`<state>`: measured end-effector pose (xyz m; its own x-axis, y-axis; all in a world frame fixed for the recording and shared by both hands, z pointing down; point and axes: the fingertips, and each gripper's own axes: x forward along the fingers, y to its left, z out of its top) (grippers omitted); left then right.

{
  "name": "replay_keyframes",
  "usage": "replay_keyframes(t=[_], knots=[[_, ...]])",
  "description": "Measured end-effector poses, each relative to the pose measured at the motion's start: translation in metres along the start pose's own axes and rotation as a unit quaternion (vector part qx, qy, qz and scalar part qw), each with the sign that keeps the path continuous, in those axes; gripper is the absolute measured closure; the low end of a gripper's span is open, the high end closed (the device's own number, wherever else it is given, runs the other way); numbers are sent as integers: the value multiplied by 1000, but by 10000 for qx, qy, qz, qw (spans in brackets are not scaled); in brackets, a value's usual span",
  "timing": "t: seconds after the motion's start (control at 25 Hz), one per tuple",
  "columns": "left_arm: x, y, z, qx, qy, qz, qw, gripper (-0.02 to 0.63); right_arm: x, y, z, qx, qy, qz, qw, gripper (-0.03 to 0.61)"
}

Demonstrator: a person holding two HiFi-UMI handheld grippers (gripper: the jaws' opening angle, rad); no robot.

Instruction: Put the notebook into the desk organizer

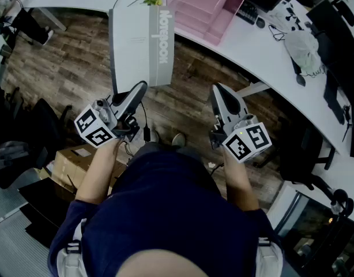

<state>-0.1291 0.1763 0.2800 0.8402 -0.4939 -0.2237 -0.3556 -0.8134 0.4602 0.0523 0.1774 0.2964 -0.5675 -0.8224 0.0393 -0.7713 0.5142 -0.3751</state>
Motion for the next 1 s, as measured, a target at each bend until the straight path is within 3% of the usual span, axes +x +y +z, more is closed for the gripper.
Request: replay_keyframes(t=[1.0], knots=[[12, -12, -14, 23, 7, 40, 10000, 578, -14, -12, -2, 122, -66, 85, 9999, 574]])
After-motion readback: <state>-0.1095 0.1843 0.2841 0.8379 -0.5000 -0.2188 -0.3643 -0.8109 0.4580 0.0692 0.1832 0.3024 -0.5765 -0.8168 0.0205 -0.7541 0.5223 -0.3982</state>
